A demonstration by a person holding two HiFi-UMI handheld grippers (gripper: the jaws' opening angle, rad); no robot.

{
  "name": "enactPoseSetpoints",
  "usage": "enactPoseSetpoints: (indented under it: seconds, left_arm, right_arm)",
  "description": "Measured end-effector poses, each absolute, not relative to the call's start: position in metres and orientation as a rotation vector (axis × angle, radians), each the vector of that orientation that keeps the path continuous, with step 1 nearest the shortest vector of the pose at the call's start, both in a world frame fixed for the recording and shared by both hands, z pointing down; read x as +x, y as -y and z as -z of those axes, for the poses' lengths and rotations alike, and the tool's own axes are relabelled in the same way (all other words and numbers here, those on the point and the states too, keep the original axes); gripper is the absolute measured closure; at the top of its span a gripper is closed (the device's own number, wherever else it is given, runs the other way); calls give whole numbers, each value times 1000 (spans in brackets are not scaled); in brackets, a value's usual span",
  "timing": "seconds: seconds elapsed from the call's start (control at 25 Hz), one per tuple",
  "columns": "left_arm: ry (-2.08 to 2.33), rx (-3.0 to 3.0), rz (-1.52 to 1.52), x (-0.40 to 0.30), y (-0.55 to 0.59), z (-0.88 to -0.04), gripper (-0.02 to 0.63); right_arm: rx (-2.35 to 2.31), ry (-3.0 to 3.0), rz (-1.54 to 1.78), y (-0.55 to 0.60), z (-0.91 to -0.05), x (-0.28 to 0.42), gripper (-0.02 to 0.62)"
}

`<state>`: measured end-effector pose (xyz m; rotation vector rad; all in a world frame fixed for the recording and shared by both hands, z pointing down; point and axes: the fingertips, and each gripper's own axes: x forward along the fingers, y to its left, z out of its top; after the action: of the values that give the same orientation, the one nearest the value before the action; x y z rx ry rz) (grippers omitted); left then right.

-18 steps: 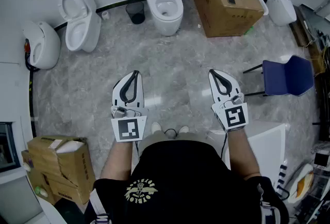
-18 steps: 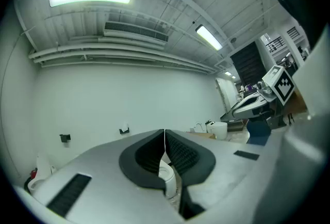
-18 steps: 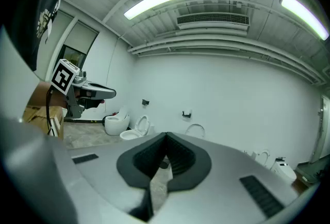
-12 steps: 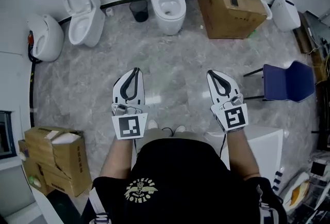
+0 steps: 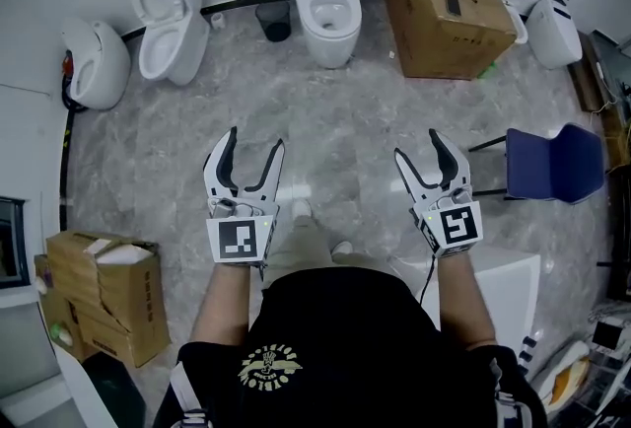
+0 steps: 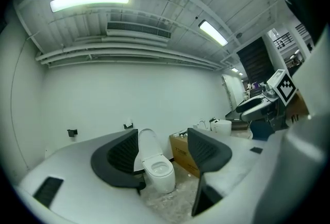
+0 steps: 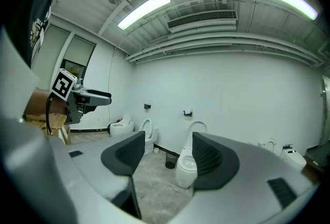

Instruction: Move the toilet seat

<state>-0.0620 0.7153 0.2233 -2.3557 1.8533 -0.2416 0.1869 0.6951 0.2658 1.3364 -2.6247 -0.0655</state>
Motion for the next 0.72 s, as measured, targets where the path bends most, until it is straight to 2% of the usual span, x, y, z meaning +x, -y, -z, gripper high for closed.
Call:
enactPoseSetpoints:
  seconds: [0.28, 0.72]
  left_arm:
    - [-1845, -2369, 218, -73, -691, -229, 318]
    - [-1838, -2394, 233, -103, -592, -241, 318]
  right_arm:
    - [1326, 2621, 75, -666, -268, 177, 319]
    - [1280, 2617, 43, -577, -278, 132, 319]
